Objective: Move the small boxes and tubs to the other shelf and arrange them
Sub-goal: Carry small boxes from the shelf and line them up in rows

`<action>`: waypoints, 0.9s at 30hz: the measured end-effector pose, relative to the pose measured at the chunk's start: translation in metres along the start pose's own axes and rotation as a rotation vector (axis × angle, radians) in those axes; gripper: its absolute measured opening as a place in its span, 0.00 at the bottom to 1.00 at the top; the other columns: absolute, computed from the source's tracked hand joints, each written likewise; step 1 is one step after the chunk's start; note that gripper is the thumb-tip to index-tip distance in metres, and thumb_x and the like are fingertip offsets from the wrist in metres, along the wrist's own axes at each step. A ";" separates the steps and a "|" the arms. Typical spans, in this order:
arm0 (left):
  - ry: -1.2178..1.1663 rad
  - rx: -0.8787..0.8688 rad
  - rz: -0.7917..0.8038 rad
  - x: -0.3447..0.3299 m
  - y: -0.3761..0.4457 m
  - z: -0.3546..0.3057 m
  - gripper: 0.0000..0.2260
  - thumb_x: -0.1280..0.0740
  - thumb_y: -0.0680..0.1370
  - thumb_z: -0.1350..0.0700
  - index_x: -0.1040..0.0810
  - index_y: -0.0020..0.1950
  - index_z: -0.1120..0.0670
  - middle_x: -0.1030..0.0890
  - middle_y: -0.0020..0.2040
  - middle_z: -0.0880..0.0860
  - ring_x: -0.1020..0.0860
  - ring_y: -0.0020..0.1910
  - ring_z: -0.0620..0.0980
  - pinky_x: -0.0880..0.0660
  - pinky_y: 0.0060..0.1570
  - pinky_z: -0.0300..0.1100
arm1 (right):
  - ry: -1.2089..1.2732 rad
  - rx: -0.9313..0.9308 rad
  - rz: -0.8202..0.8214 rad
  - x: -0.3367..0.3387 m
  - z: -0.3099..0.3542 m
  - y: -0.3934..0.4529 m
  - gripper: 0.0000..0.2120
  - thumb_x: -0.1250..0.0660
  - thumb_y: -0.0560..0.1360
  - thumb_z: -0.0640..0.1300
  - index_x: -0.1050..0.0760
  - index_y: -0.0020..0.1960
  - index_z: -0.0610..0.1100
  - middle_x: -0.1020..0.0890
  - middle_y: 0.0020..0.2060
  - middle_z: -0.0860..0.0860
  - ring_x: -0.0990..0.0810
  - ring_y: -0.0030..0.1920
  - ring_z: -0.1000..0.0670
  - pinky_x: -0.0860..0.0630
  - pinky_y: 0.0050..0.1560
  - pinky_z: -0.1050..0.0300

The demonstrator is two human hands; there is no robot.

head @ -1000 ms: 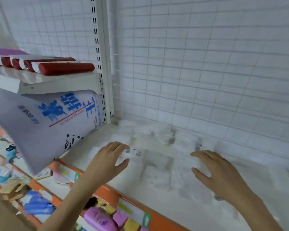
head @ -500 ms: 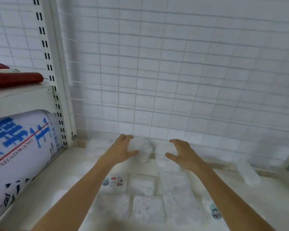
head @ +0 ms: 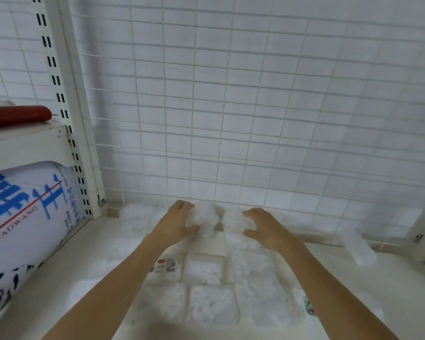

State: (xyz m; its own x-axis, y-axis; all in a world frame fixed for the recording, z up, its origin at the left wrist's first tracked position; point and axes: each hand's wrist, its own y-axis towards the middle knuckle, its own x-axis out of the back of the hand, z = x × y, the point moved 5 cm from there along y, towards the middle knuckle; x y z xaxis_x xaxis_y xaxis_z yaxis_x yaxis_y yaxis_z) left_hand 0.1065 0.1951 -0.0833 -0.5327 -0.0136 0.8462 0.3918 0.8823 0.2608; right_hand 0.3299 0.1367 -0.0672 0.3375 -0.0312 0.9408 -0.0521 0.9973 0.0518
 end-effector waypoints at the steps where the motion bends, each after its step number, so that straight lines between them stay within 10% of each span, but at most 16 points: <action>1: 0.008 -0.027 -0.010 0.001 -0.001 -0.002 0.28 0.30 0.72 0.50 0.34 0.68 0.58 0.36 0.66 0.56 0.31 0.61 0.51 0.35 0.54 0.33 | 0.007 0.003 -0.023 0.002 0.001 -0.003 0.26 0.34 0.75 0.49 0.36 0.70 0.46 0.33 0.67 0.51 0.35 0.67 0.50 0.38 0.65 0.58; 10: -0.257 -0.119 -0.091 0.027 -0.019 -0.017 0.10 0.31 0.75 0.53 0.25 0.54 0.52 0.25 0.45 0.44 0.26 0.42 0.44 0.29 0.43 0.36 | 0.629 -0.145 -0.263 0.026 0.001 -0.044 0.08 0.39 0.76 0.48 0.25 0.43 0.45 0.22 0.38 0.52 0.25 0.37 0.53 0.24 0.44 0.50; 18: -0.917 0.218 0.110 0.030 -0.038 -0.021 0.07 0.42 0.81 0.55 0.26 0.48 0.56 0.22 0.46 0.57 0.22 0.35 0.51 0.22 0.32 0.43 | 0.736 -0.222 -0.280 0.023 0.004 -0.061 0.08 0.43 0.79 0.46 0.27 0.49 0.45 0.24 0.40 0.47 0.27 0.34 0.50 0.29 0.22 0.60; 27: -0.859 0.276 0.431 0.022 -0.069 -0.017 0.09 0.36 0.77 0.55 0.30 0.56 0.53 0.25 0.50 0.55 0.27 0.37 0.49 0.28 0.33 0.40 | 0.910 -0.410 -0.148 0.010 -0.005 -0.077 0.07 0.39 0.78 0.41 0.25 0.53 0.44 0.24 0.45 0.45 0.28 0.37 0.49 0.29 0.27 0.57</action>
State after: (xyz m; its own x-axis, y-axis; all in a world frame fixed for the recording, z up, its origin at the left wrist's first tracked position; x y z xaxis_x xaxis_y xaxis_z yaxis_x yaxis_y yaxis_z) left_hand 0.0809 0.1261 -0.0742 -0.7906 0.5816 0.1917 0.5492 0.8119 -0.1981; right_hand 0.3424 0.0598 -0.0632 0.9125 -0.2647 0.3118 0.3177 0.9388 -0.1329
